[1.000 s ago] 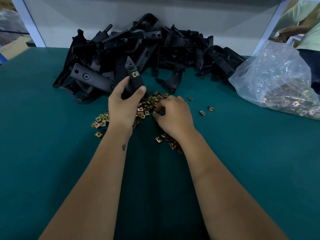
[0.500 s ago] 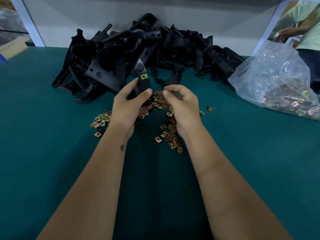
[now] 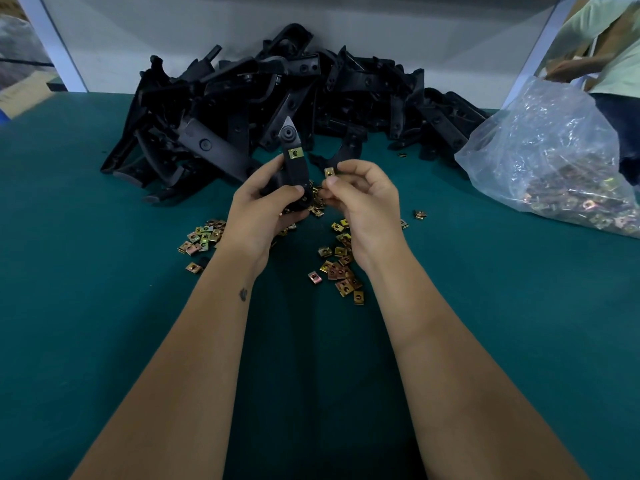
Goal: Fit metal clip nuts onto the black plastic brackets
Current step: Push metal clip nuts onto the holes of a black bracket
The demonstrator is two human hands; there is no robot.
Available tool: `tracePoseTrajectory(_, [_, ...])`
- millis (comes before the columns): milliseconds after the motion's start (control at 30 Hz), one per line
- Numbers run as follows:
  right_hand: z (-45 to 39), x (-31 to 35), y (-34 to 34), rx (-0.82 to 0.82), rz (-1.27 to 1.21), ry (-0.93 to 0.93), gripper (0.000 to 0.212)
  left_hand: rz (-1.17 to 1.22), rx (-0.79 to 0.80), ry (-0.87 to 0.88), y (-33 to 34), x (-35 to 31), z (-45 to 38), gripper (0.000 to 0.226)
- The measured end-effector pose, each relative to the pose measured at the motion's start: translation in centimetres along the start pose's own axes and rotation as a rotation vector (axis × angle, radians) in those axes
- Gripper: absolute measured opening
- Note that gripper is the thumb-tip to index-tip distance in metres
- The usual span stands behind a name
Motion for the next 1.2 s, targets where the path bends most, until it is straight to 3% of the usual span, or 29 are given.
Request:
tracePoseTrajectory(700, [-0.08, -0.64, 0.11, 0.073, 0.05, 0.086, 0.013, 0.008, 0.037, 0.029, 0.18, -0.13, 0.1, 0.045])
tracePoseTrajectory(900, [-0.1, -0.69, 0.13, 0.074, 0.068, 0.106, 0.013, 0.051, -0.003, 0.0, 0.21, -0.15, -0.02, 0.035])
tracePoseTrajectory(1200, [-0.04, -0.5, 0.22, 0.054, -0.023, 0.116, 0.016, 0.043, 0.04, 0.028, 0.28, -0.16, 0.07, 0.045])
Point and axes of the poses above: each hand's wrist, its own z-axis away from the middle knuckle, its own y-axis out of the palm, x = y × z, the point moved 3 cm from there along -z, towards the middle knuckle, and after that the axes turned 8 degrees about -z, right-handed, at the moved point
